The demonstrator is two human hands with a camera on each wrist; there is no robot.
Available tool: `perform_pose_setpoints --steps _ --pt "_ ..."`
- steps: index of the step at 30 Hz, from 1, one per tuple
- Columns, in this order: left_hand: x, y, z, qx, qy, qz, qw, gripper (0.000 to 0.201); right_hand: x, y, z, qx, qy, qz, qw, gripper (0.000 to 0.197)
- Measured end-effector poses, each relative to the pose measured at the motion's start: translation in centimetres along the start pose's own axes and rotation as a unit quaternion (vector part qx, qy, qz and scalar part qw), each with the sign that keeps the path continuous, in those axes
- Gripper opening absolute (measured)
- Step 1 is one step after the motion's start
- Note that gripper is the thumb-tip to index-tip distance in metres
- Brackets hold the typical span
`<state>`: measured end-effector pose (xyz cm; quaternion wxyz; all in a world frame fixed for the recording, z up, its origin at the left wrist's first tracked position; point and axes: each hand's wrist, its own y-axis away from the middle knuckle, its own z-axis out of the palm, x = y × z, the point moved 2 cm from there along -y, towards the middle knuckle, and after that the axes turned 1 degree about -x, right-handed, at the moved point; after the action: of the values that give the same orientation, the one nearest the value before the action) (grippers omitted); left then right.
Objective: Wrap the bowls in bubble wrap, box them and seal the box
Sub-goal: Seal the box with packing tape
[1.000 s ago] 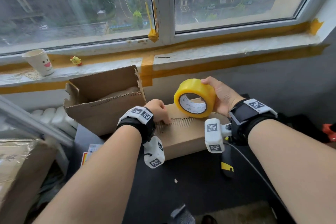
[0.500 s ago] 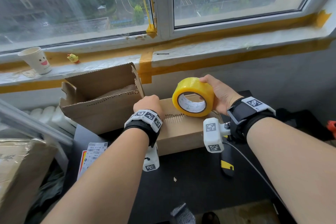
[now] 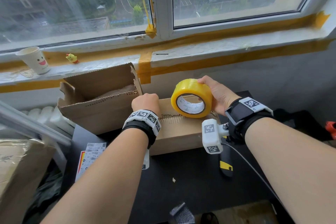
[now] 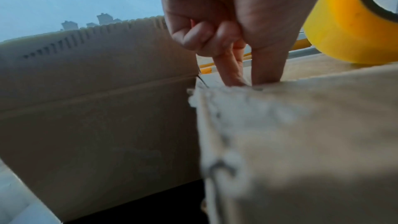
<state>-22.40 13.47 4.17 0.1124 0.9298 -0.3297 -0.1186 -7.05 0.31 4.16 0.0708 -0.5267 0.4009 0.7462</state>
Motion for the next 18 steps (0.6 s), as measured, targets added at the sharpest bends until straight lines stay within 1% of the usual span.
perform_pose_setpoints --steps 4,7,9,12,16,18 --pt "0.6 0.4 -0.3 0.023 -0.027 0.035 0.999 0.022 0.0 0.1 0.1 0.004 0.004 0.001 1.000 0.036" --pt "0.4 0.2 -0.1 0.027 -0.005 0.029 0.999 0.032 0.0 0.3 0.0 0.016 0.008 0.003 1.000 0.036" --pt "-0.2 -0.1 -0.1 0.007 0.023 0.028 0.999 0.033 -0.1 0.4 -0.1 0.021 0.010 0.004 1.000 0.035" --pt "-1.1 -0.3 -0.3 -0.013 0.074 0.030 0.997 0.040 -0.1 0.5 -0.1 0.023 0.014 0.006 1.000 0.034" --pt "-1.7 -0.8 -0.8 -0.069 0.185 0.038 0.979 0.028 -0.1 0.5 -0.1 0.024 0.023 0.010 0.999 0.034" --pt "-1.6 -0.7 -1.0 -0.094 0.224 0.046 0.969 0.027 -0.2 0.7 -0.1 0.024 0.025 0.010 0.999 0.034"
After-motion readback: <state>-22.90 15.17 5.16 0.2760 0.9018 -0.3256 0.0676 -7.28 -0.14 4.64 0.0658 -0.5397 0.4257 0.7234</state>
